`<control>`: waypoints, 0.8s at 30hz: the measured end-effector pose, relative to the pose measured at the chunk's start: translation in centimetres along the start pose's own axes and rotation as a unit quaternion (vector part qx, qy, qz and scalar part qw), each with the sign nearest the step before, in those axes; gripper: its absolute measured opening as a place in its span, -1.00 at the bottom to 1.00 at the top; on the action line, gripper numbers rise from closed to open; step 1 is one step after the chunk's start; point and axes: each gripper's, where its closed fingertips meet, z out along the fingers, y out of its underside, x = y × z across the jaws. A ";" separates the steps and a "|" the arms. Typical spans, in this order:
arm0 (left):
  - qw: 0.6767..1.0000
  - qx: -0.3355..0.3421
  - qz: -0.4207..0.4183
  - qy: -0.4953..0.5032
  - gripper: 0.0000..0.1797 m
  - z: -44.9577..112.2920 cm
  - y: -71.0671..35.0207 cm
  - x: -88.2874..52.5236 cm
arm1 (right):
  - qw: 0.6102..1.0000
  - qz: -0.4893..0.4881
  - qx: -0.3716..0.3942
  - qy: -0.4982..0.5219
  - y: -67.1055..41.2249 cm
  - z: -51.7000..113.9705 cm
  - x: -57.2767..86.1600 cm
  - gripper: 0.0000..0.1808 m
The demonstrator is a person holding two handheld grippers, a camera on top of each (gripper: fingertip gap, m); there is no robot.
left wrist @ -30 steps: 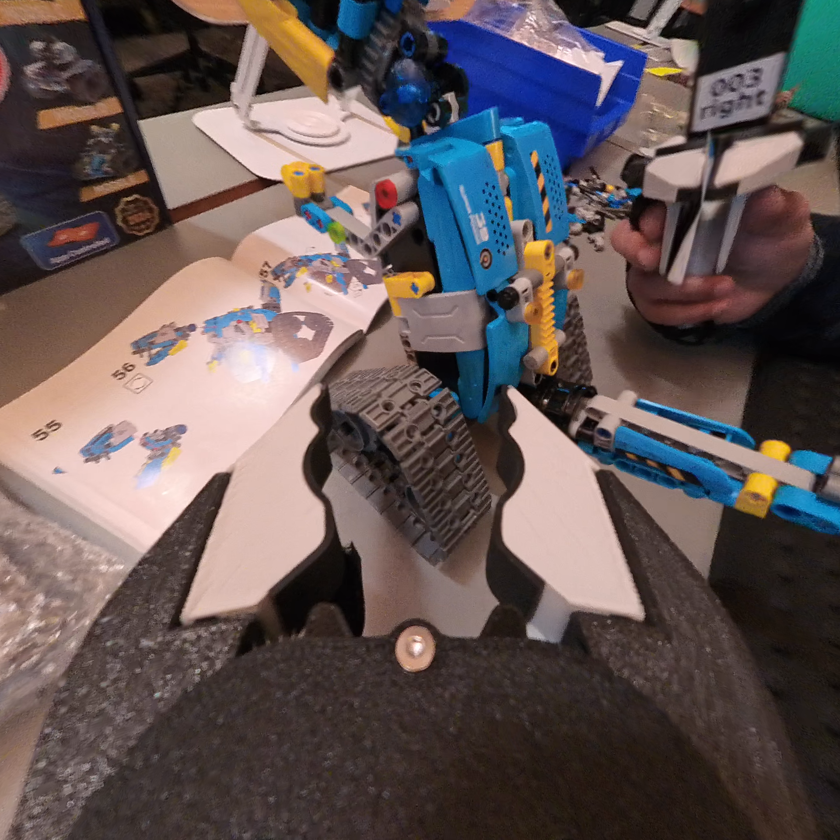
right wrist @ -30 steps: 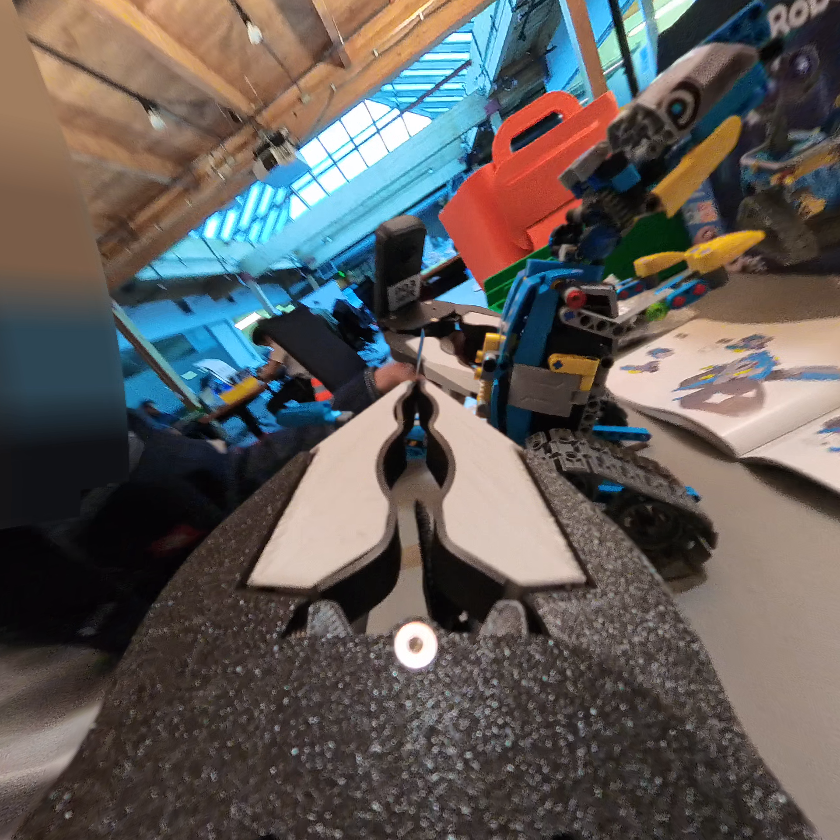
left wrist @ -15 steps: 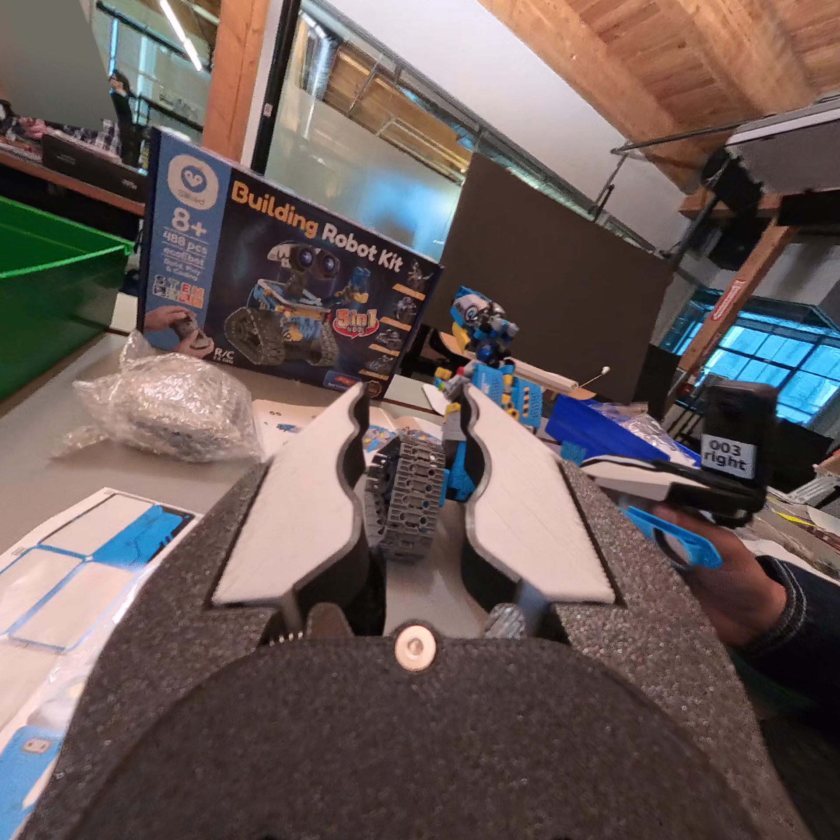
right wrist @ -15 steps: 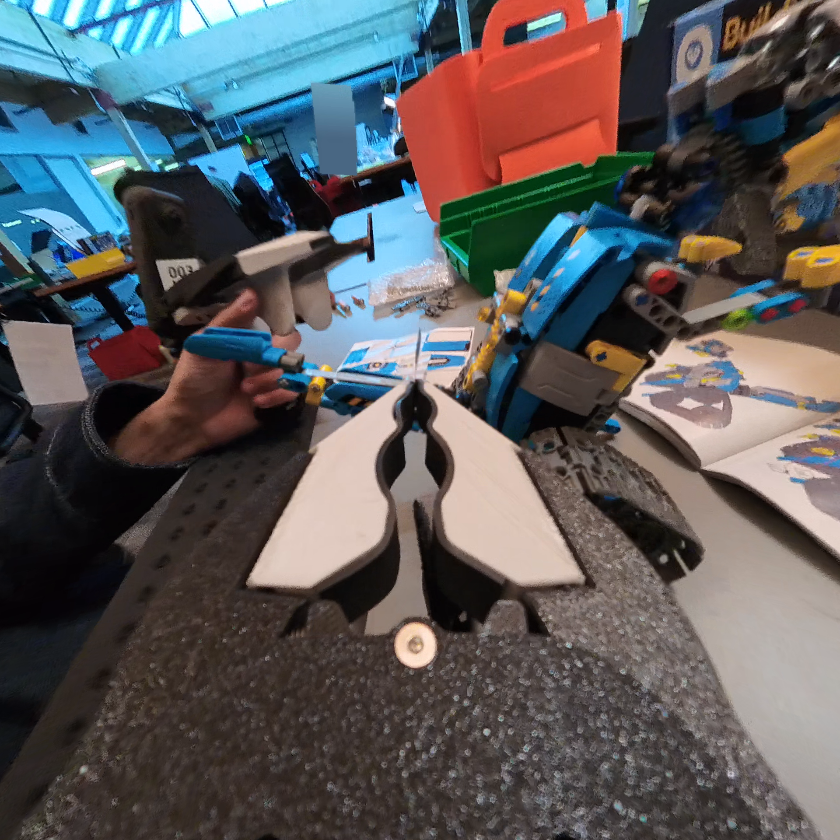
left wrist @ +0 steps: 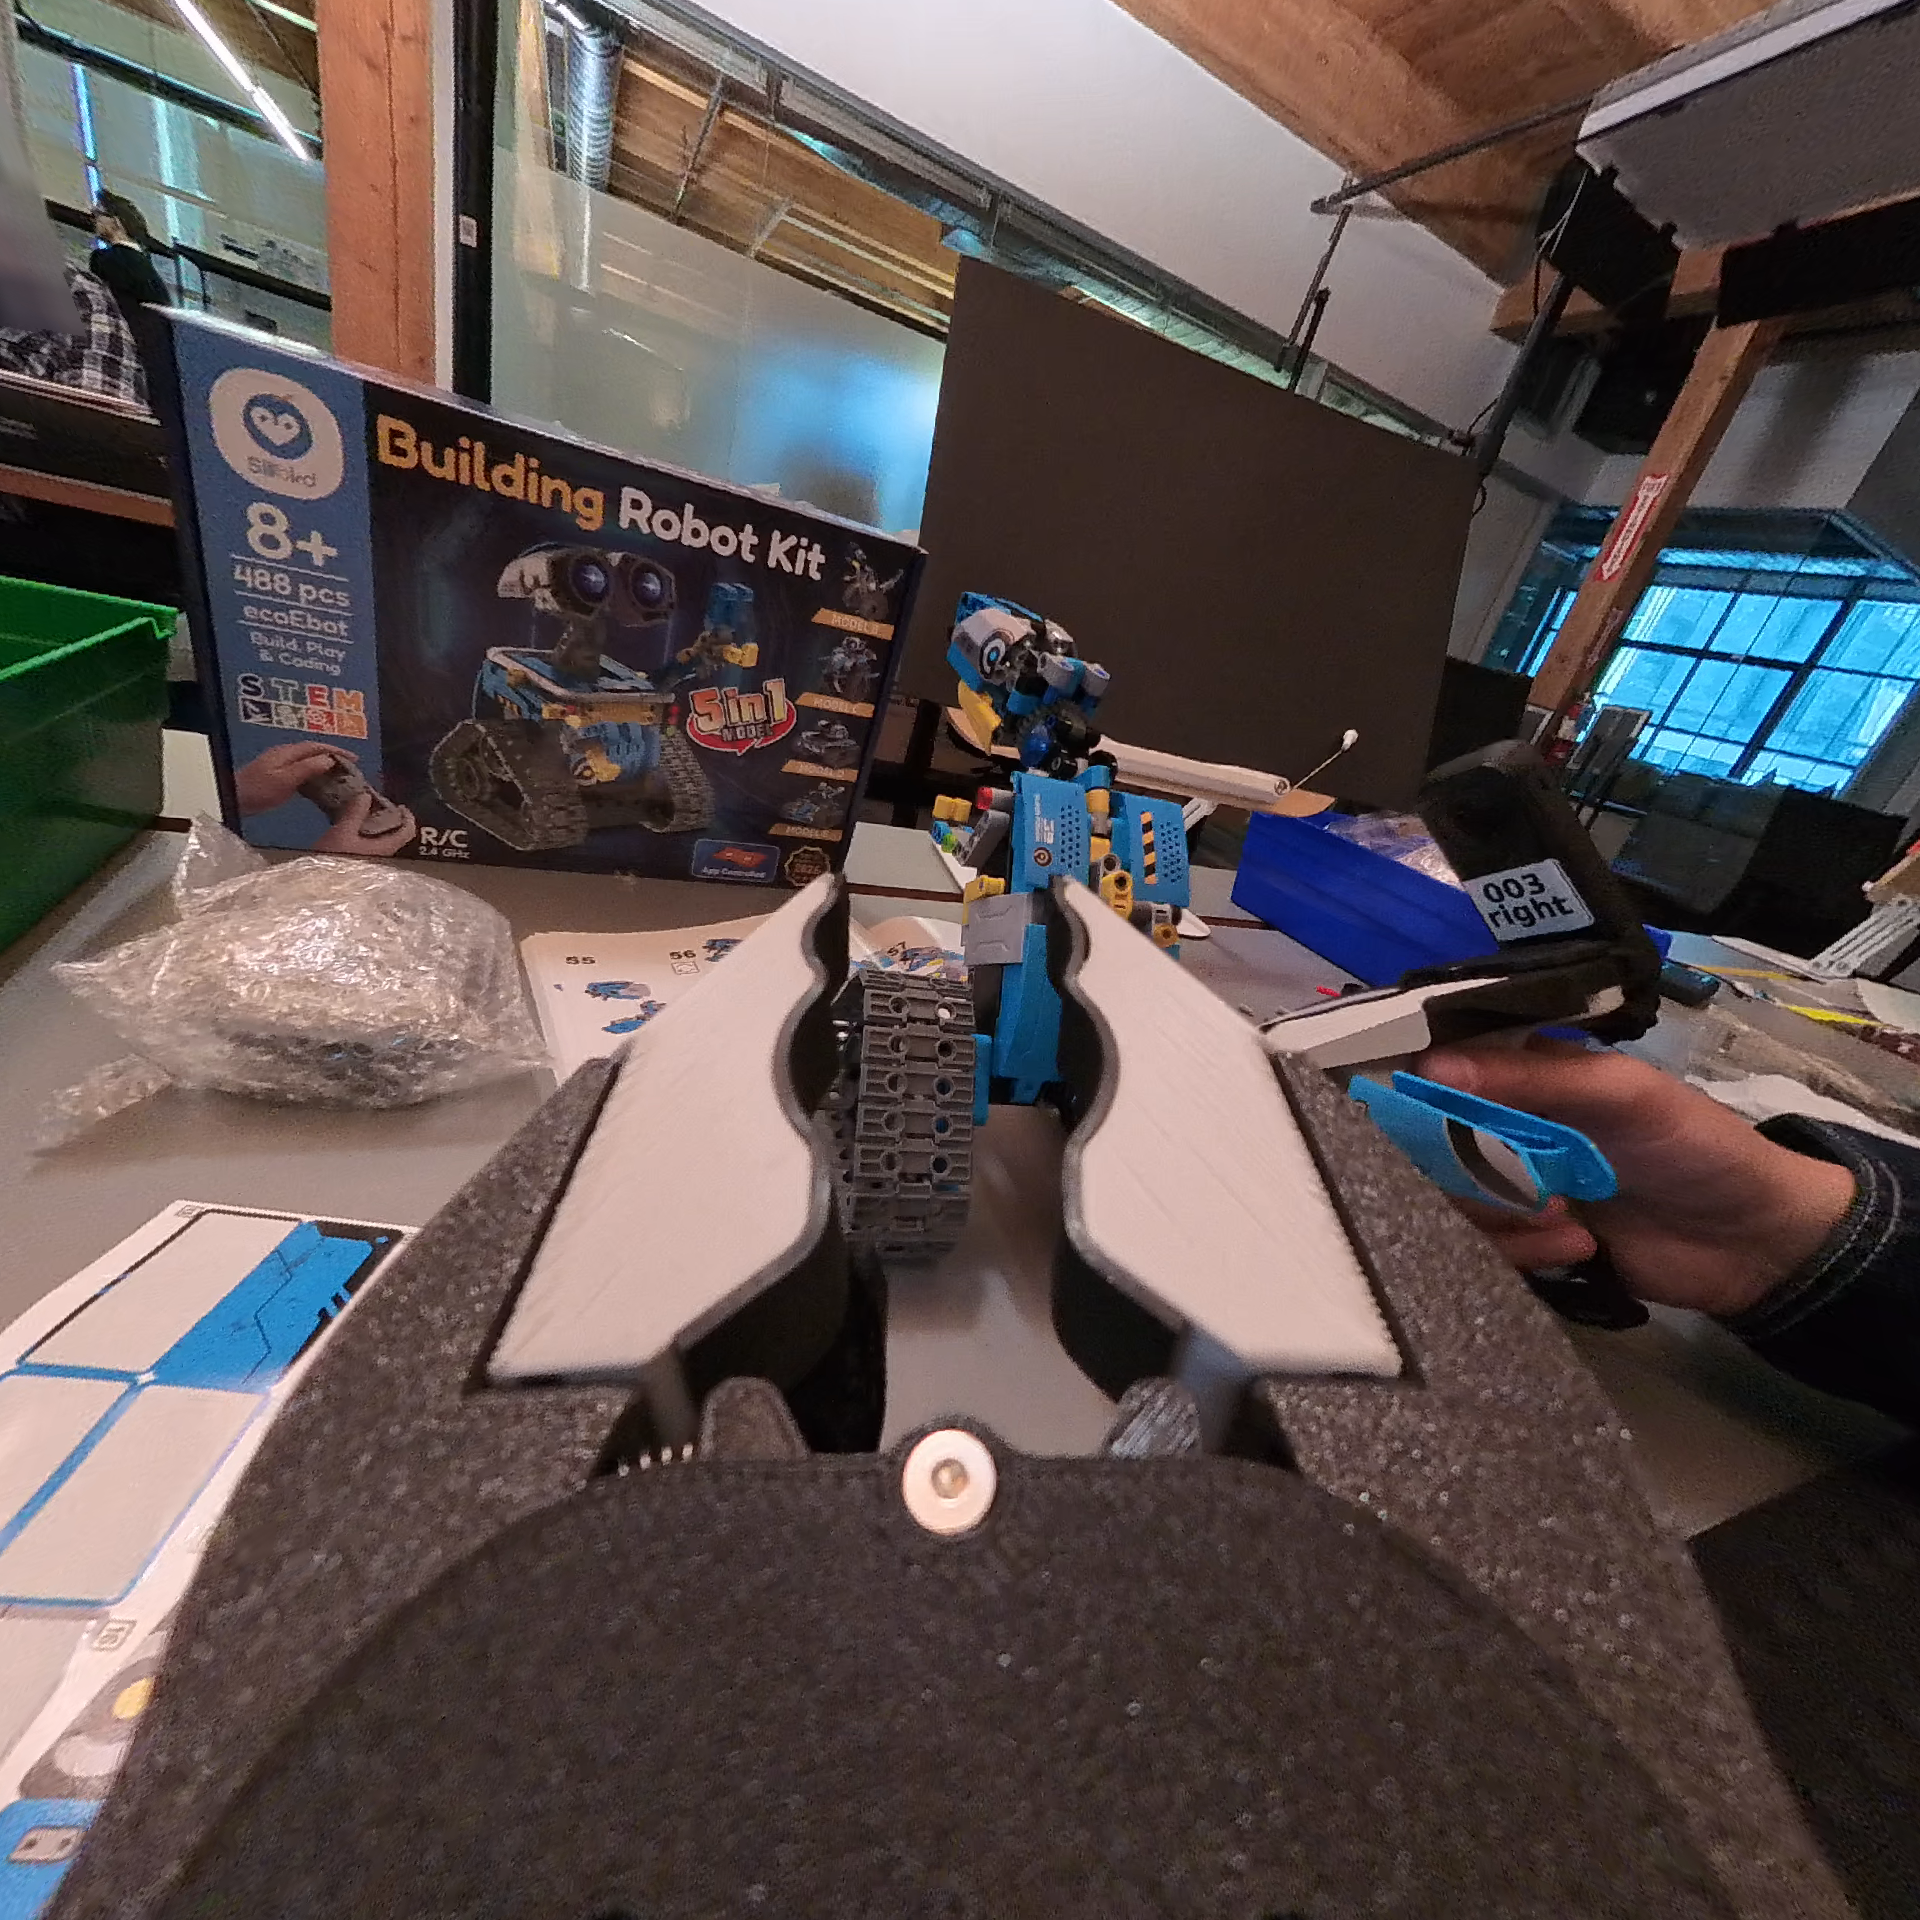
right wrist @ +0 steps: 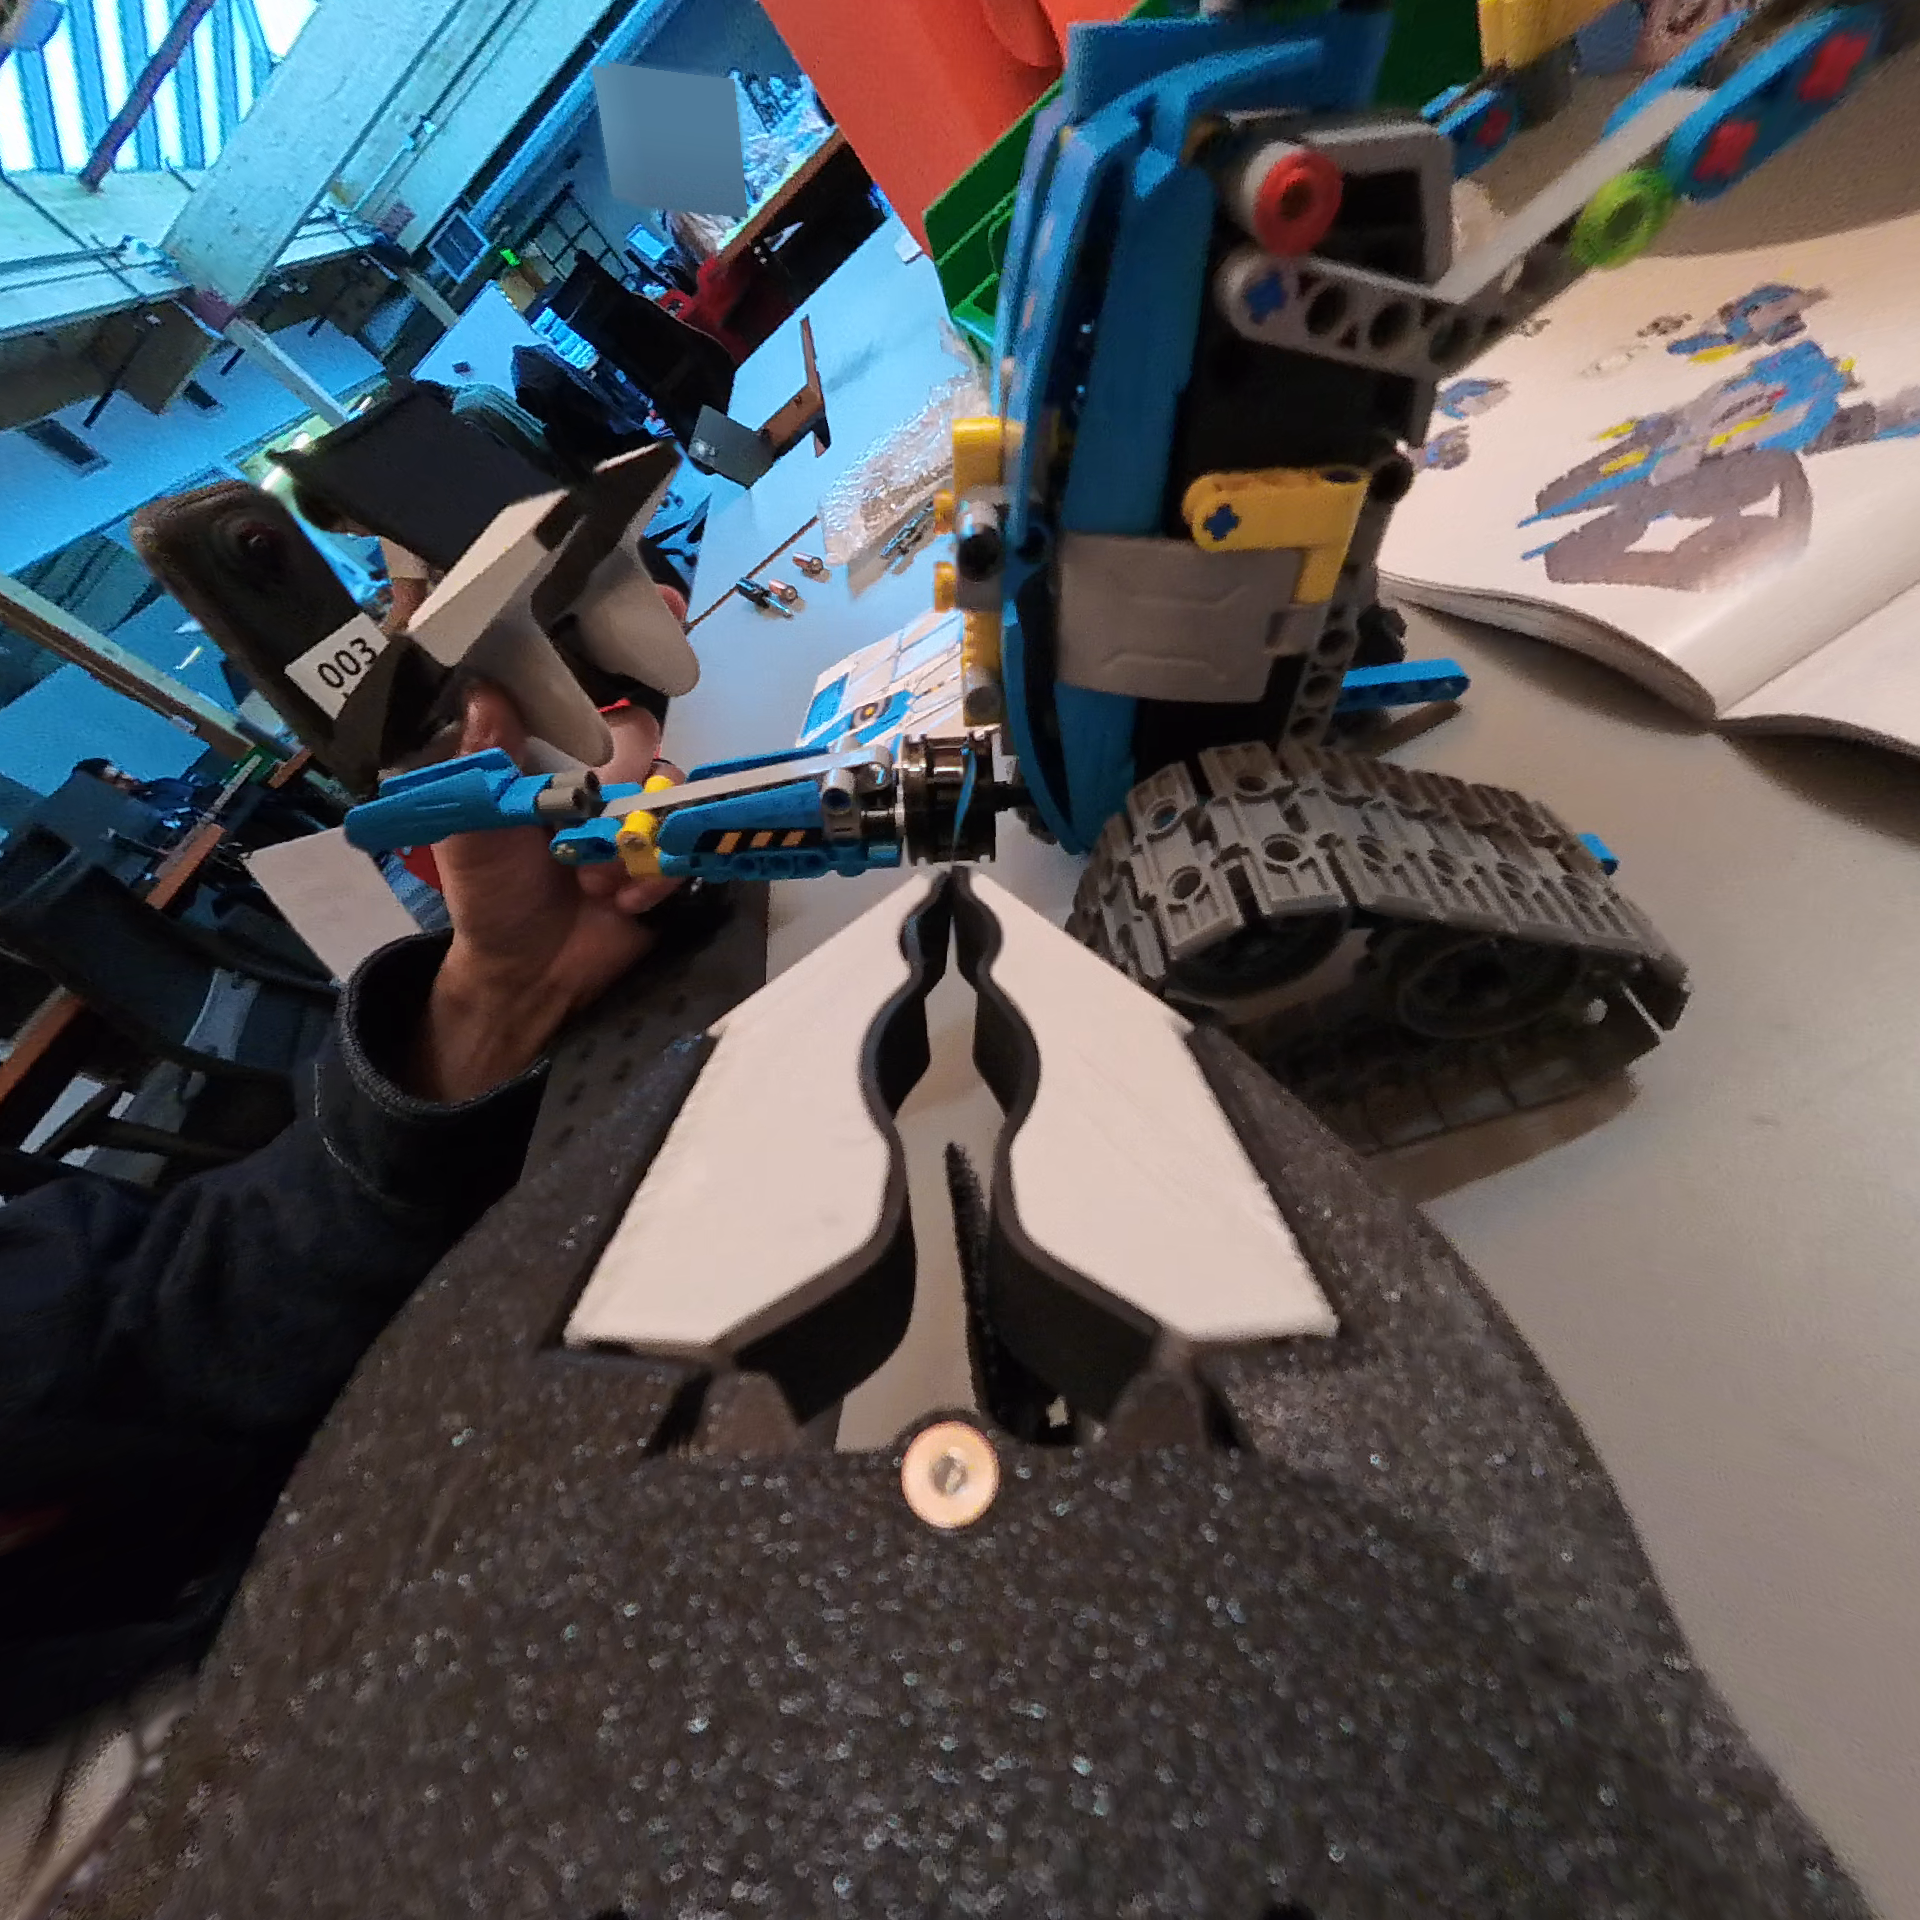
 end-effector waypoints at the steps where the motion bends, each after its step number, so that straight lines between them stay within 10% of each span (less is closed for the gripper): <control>1: 1.000 -0.001 0.002 0.000 -0.60 0.0 0.0 0.0 | 1.000 0.006 -0.002 0.002 0.0 0.0 0.1 -1.00; 24: 1.000 -0.023 -0.008 0.008 -0.60 0.5 0.9 0.3 | 0.996 -0.042 -0.041 0.062 0.1 1.1 0.5 -1.00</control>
